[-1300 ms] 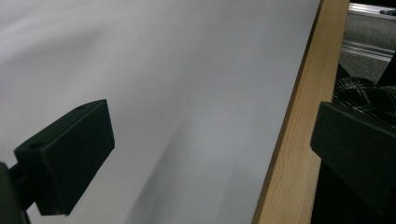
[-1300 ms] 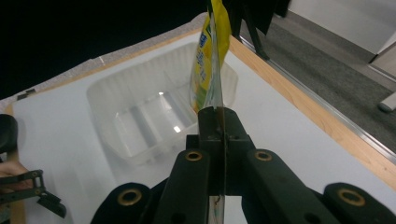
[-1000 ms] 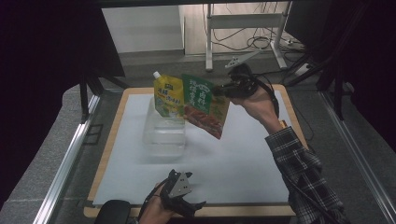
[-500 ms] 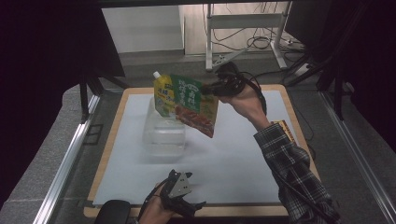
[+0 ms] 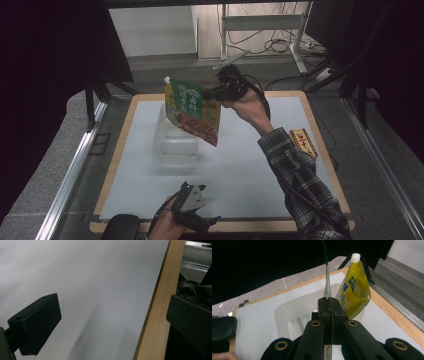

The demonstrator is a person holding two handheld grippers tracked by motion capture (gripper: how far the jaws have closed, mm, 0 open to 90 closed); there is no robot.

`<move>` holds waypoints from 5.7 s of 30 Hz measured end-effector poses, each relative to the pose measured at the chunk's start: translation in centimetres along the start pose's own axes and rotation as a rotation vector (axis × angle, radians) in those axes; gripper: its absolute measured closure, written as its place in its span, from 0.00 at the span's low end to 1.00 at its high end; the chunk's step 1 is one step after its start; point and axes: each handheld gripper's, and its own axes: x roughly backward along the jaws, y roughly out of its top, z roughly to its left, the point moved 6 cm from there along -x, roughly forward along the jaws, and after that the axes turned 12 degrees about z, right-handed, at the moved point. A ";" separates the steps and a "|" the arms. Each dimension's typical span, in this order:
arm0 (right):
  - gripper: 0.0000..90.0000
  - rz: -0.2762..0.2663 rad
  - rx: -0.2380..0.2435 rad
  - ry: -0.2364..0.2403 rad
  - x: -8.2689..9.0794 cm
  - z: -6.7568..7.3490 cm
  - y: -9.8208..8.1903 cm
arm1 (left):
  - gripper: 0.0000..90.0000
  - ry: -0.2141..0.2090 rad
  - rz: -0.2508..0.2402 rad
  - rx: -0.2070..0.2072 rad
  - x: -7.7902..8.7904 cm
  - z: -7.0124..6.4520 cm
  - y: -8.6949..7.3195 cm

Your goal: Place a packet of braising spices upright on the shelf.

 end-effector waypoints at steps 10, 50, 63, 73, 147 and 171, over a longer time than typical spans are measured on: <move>0.99 -0.004 0.007 0.019 -1.8 0.2 1.6 | 0.00 -0.003 0.002 -0.001 0.0 0.0 0.0; 0.99 0.011 -0.010 0.094 -9.2 0.3 2.7 | 0.00 -0.006 0.006 -0.012 0.1 0.0 0.0; 0.98 0.002 -0.051 0.070 -9.0 -0.7 2.0 | 0.00 -0.011 0.014 -0.020 -0.1 -0.2 -0.1; 0.73 -0.004 -0.069 -0.002 -8.3 -1.4 1.8 | 0.00 -0.010 0.019 -0.024 -0.2 -0.3 -0.1; 0.00 -0.002 -0.015 -0.097 -3.2 -0.8 -9.7 | 0.00 0.006 0.007 -0.025 -0.3 -0.3 0.1; 0.00 -0.030 -0.104 -0.086 -1.3 -0.9 -14.2 | 0.00 0.008 0.007 -0.026 -0.5 -0.3 0.1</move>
